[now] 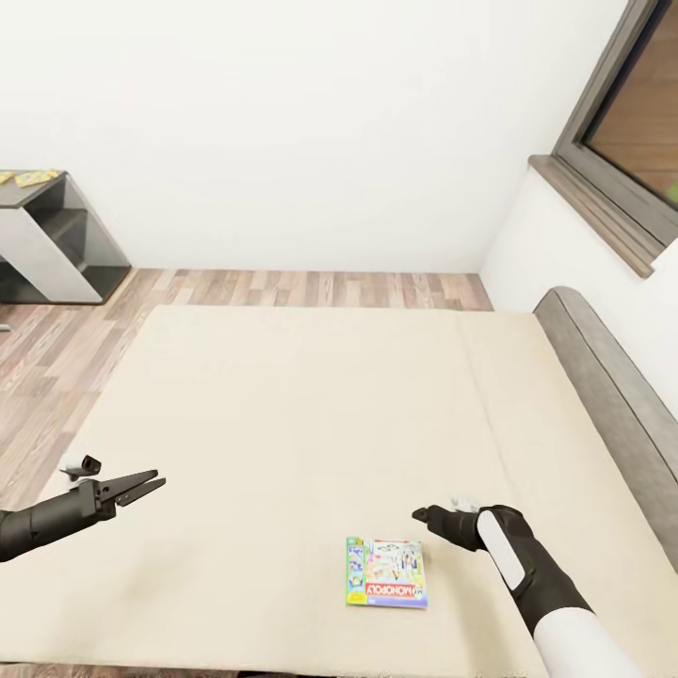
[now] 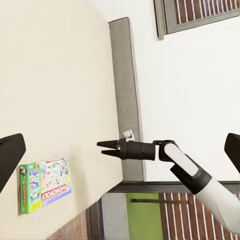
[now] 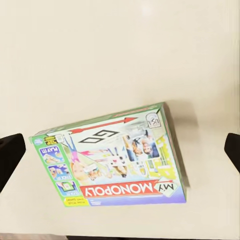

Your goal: Put all the toys in the child's room - the three board games (two on the bed and one on the table), the two jigsaw puzzles on the table, and the tennis ball on the table - inside the toy box on the table in the child's room.

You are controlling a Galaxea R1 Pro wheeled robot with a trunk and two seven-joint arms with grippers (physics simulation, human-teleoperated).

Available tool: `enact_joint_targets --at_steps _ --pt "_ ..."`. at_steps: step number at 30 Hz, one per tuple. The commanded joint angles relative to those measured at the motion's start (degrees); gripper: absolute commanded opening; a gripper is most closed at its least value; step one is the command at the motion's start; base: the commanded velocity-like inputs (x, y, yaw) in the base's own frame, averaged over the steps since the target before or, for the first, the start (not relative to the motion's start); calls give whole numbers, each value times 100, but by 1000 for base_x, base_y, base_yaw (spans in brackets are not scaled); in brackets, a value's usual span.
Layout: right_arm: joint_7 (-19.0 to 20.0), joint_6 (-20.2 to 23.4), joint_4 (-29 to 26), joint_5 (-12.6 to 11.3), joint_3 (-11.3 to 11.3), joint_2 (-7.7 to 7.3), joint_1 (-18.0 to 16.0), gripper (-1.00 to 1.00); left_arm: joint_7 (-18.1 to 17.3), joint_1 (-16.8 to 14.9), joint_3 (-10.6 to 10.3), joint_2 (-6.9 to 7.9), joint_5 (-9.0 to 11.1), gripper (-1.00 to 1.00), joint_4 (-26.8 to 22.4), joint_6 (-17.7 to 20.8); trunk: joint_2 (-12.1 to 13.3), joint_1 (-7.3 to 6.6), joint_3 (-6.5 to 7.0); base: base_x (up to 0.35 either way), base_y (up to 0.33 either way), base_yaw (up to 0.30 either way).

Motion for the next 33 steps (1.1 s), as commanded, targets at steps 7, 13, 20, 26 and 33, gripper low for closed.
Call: enact_joint_targets --at_steps 7,13,20,26,33 --pt "11 16 -5 -28 -8 -41 -2 100 -8 -3 -3 1 11 100 -1 57 -10 3 -75 0 0 0" --pt "15 11 -5 -28 -8 -47 -2 100 -8 -3 -5 1 17 100 -1 54 -10 3 -131 0 0 0" --pt "16 9 -5 -28 -8 -50 -2 100 -19 -3 -18 10 28 100 -18 31 -10 3 -197 0 0 0" --pt "16 11 -5 -28 -8 -52 -2 100 -290 32 -36 21 42 100 -394 46 -10 3 -254 0 0 0" --pt "28 17 -11 -28 -8 -57 -2 100 -1223 240 -21 27 13 100 -1266 67 -10 3 -320 0 0 0"
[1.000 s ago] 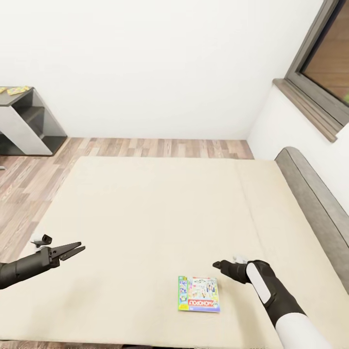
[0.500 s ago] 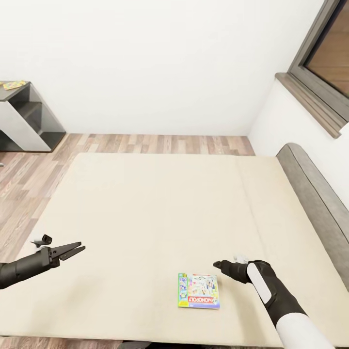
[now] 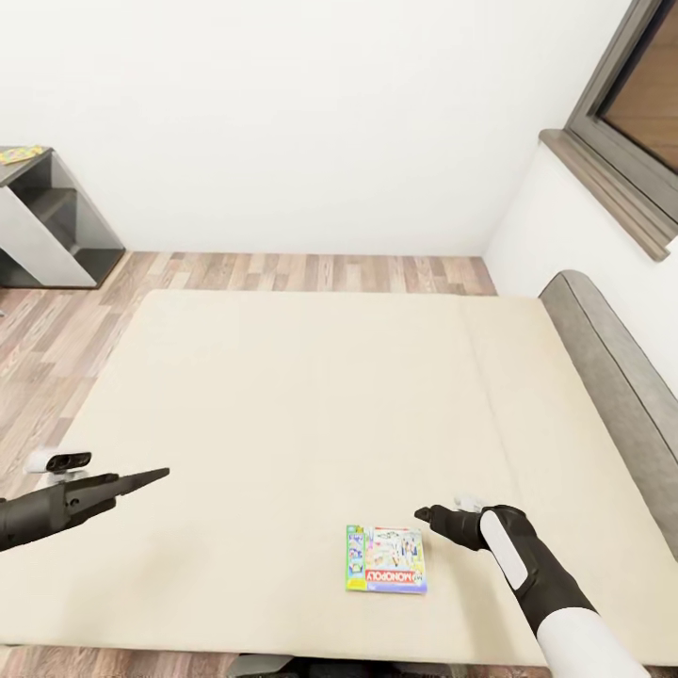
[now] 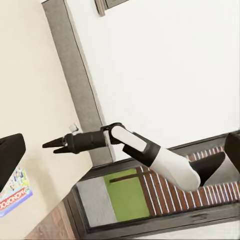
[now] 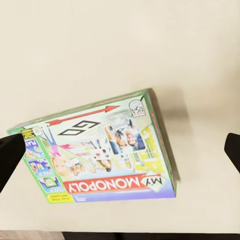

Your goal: Put all the toys in the child's room - the three board games (two on the bed and one on the table), the two jigsaw puzzles on the table, and the tennis ball on the table - inside the toy box on the table in the child's room.

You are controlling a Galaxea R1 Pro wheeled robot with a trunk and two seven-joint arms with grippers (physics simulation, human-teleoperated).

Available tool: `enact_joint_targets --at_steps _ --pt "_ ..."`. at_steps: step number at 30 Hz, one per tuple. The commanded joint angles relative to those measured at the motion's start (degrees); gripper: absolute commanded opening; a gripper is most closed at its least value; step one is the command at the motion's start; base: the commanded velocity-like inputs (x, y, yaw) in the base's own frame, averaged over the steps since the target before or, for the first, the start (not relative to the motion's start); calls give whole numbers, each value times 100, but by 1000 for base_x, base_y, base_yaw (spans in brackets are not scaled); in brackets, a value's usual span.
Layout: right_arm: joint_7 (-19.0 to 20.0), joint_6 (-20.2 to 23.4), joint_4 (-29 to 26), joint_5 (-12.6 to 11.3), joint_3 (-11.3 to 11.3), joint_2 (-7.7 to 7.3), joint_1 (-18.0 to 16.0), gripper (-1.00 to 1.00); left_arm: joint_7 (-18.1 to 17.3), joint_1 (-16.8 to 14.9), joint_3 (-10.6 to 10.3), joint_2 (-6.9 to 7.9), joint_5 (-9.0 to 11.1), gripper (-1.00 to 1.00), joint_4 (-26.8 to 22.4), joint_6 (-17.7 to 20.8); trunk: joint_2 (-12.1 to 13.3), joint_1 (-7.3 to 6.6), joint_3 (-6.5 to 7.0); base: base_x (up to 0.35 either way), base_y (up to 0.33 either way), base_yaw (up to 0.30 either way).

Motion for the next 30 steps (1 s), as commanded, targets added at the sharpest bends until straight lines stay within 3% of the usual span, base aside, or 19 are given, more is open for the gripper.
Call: enact_joint_targets --at_steps 1,30 --pt "0 29 -7 -21 -9 1 -2 100 -68 18 3 0 -7 100 -38 59 -9 3 -17 0 0 0" --pt "183 22 0 -21 -15 -9 -2 100 -68 100 41 -24 -32 100 -163 34 -9 3 -292 0 0 0"
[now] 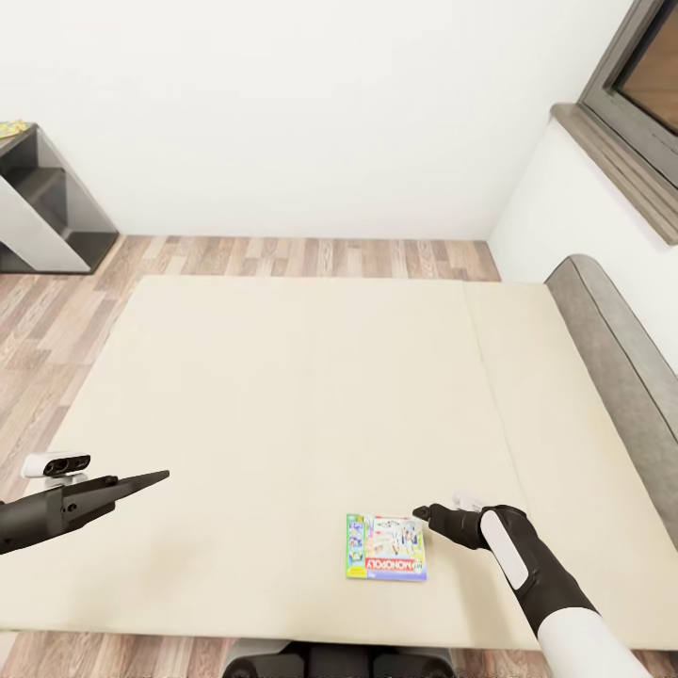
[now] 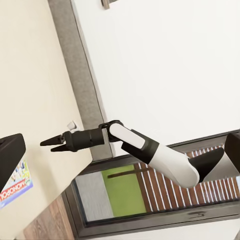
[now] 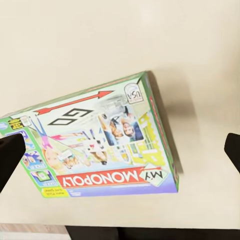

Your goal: Put all the toys in the child's room - the three board games (two on the bed and one on the table), the two jigsaw puzzles on the table, and the tennis ball on the table - inside the toy box on the table in the child's room.

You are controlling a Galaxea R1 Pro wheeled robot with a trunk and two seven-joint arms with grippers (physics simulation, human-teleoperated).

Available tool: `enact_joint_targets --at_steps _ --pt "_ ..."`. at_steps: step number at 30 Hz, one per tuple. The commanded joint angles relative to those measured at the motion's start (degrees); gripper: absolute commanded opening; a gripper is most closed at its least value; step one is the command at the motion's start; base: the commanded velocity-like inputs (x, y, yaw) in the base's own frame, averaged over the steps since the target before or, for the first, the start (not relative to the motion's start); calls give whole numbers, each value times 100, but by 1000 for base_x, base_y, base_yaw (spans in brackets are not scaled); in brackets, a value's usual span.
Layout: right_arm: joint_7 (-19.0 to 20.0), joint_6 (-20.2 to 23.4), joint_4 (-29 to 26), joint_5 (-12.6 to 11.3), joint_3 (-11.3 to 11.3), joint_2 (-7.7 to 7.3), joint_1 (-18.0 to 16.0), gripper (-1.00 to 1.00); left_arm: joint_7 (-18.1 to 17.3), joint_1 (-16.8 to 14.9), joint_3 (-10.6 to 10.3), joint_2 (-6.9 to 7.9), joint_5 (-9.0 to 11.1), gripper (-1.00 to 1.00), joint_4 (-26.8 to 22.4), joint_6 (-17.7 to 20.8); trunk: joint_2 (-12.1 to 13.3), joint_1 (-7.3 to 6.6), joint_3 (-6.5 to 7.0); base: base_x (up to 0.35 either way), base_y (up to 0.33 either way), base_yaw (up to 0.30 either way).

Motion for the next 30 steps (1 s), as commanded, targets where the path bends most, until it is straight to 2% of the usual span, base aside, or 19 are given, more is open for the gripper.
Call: enact_joint_targets --at_steps 1,13,19,25,30 --pt "9 30 -6 0 -12 1 -2 100 -21 -2 -1 2 -2 100 -1 61 -9 3 -17 0 0 0" --pt "15 16 -6 -2 -37 -11 1 100 -21 -2 -3 -4 -2 100 -1 61 -9 3 -130 0 0 0" --pt "25 6 -6 -21 -227 -116 32 100 -21 -2 -4 -3 -9 100 -1 56 -9 3 -187 0 0 0" --pt "281 -12 -8 -17 -446 -155 67 100 -21 -2 -8 -6 -10 100 -1 53 -9 3 -244 0 0 0" --pt "764 -296 -13 34 -510 -171 98 100 -21 -2 -9 -7 -11 100 -1 52 -9 3 -291 0 0 0"
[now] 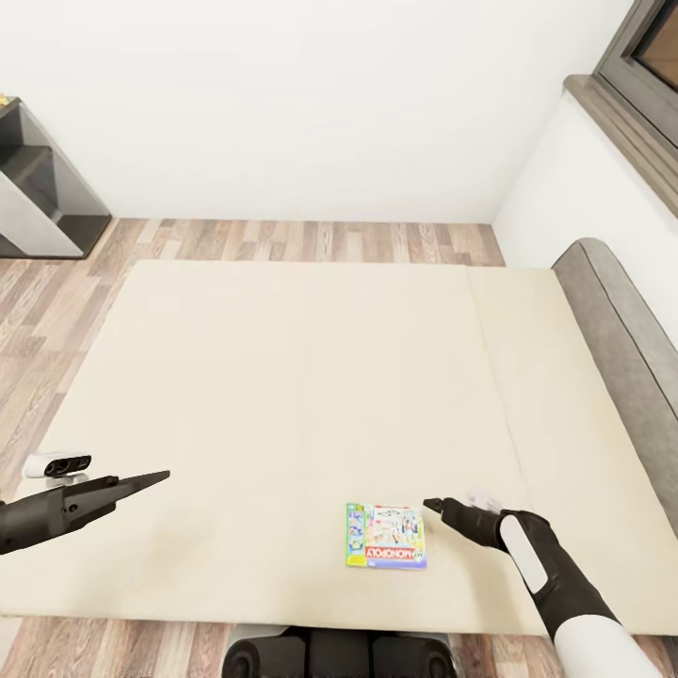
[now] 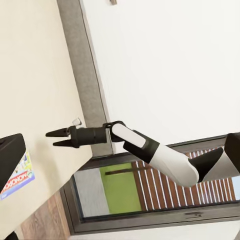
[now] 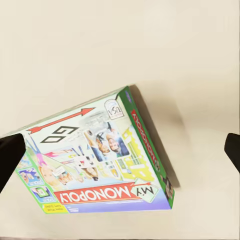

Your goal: Put all the toys in the child's room - the three board games (two on the bed and one on the table), the two jigsaw puzzles on the table, and the tennis ball on the table - inside the toy box on the table in the child's room.

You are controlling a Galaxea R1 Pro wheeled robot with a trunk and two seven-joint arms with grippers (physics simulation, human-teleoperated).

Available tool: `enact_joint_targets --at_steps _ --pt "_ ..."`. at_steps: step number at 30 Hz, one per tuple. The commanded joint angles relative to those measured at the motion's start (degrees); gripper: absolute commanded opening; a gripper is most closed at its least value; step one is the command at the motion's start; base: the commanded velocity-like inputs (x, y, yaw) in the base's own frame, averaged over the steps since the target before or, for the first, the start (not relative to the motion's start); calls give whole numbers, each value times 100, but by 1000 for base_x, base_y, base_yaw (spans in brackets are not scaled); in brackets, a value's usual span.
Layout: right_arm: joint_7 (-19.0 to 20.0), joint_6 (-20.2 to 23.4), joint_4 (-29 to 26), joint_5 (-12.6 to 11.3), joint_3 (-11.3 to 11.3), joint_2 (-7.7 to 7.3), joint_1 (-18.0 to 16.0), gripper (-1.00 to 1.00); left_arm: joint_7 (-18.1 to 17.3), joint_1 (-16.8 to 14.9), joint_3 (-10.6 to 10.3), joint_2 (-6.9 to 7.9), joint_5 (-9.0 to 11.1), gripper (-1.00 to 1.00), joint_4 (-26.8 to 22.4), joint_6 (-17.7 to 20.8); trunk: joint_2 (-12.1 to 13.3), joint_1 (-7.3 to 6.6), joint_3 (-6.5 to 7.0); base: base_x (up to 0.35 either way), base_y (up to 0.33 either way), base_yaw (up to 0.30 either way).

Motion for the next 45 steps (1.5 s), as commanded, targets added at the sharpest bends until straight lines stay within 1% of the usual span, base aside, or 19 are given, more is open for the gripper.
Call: enact_joint_targets --at_steps 1,3,6,23,31,45 --pt "92 -19 -4 30 -20 1 1 100 -21 -2 -1 2 -2 100 -1 61 -9 3 -17 0 0 0" --pt "214 -119 -5 48 -25 -1 7 100 -21 -2 -1 2 -2 100 -1 61 -9 3 -36 0 0 0" --pt "294 -185 -10 59 -27 -1 10 100 -21 -2 -1 2 -1 100 -1 61 -9 3 -64 0 0 0" --pt "350 -491 -30 76 2 -2 55 100 -21 -2 -9 -4 -2 100 -1 52 -9 3 -225 0 0 0" --pt "355 -515 -30 69 35 5 56 100 -21 -2 -10 -7 -2 100 -1 52 -9 3 -300 0 0 0" --pt "363 -513 -46 74 44 12 -36 100 -21 -2 -17 -10 -2 100 -1 50 -9 3 -433 0 0 0"
